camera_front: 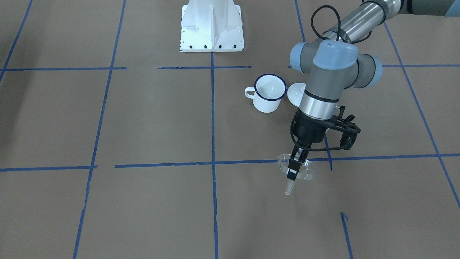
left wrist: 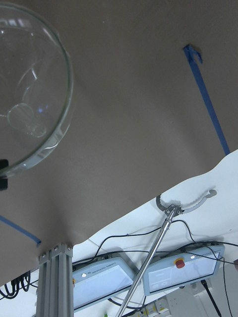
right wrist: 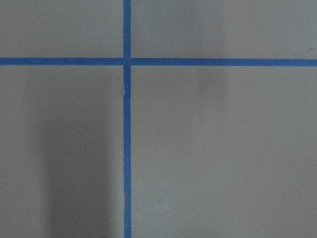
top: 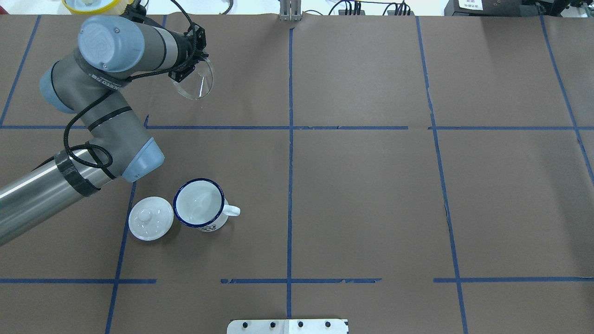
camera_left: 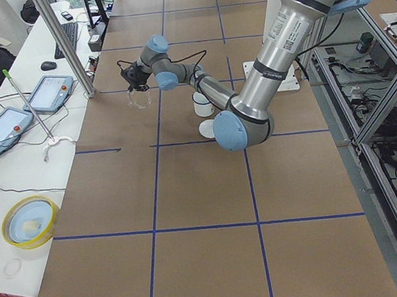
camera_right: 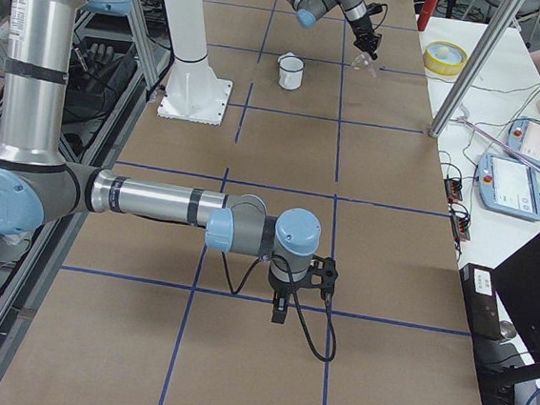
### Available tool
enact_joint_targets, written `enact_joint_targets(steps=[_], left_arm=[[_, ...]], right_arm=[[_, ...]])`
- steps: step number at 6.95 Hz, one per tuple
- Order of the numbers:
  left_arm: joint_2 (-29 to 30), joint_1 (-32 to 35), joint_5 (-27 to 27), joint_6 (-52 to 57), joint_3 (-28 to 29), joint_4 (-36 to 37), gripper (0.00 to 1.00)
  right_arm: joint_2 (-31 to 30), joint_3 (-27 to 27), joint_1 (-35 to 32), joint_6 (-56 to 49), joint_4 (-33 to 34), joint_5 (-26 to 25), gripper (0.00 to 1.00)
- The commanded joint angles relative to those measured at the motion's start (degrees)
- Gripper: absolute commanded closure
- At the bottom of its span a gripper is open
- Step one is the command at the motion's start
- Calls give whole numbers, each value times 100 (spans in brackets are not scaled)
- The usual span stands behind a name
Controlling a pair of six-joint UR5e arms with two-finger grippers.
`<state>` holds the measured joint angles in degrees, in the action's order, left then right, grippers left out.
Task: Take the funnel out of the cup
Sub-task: 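Lift the funnel out of the mug with the left gripper, moving away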
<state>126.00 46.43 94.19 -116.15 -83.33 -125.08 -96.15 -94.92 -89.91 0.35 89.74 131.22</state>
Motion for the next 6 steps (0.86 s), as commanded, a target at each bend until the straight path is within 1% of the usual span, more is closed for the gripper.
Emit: enact_joint_targets(steps=[1, 2, 3, 4, 6], left_arm=[[12, -12, -15, 444, 335, -201, 100], [21, -12, -67, 436, 553, -436, 100], [30, -55, -137, 175, 816, -1056, 100], [21, -238, -512, -272, 853, -1149, 100], [-5, -249, -586, -303, 863, -1168, 100]], right_arm=[[0, 0, 0, 0, 0, 0, 0], [0, 0, 0, 0, 0, 0, 0], [0, 0, 0, 0, 0, 0, 0], [0, 0, 0, 0, 0, 0, 0], [0, 0, 0, 0, 0, 0, 0]])
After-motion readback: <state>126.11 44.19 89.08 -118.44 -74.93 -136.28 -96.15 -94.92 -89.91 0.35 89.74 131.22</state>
